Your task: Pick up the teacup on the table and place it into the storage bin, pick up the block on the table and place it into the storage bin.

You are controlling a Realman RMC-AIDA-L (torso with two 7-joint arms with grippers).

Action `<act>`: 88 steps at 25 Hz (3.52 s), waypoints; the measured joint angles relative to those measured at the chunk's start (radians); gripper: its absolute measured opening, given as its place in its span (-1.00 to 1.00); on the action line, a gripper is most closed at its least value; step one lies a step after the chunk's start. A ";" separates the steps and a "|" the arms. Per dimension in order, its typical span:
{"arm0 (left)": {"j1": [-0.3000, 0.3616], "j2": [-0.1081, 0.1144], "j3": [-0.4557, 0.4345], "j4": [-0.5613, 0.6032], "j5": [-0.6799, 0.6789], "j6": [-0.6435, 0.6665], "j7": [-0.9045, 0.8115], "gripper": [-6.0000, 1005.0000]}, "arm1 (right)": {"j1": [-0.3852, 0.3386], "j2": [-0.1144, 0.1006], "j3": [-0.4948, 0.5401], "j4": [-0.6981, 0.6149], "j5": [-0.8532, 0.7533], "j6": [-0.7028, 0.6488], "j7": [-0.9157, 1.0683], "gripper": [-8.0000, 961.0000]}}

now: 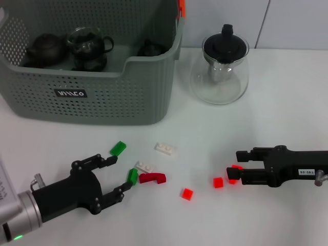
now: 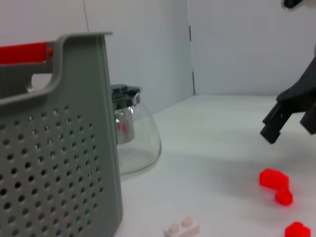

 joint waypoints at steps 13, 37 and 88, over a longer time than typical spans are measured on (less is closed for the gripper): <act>-0.011 -0.003 -0.005 -0.066 -0.038 -0.132 0.052 0.29 | -0.003 0.000 0.000 0.000 0.000 0.000 0.002 0.54; -0.013 -0.002 -0.029 -0.151 -0.035 -0.080 0.079 0.27 | 0.001 -0.005 0.000 0.014 0.000 0.003 -0.001 0.54; -0.093 0.108 -0.249 0.108 -0.213 0.459 -0.662 -0.09 | 0.008 -0.011 -0.002 0.024 0.000 0.009 -0.001 0.54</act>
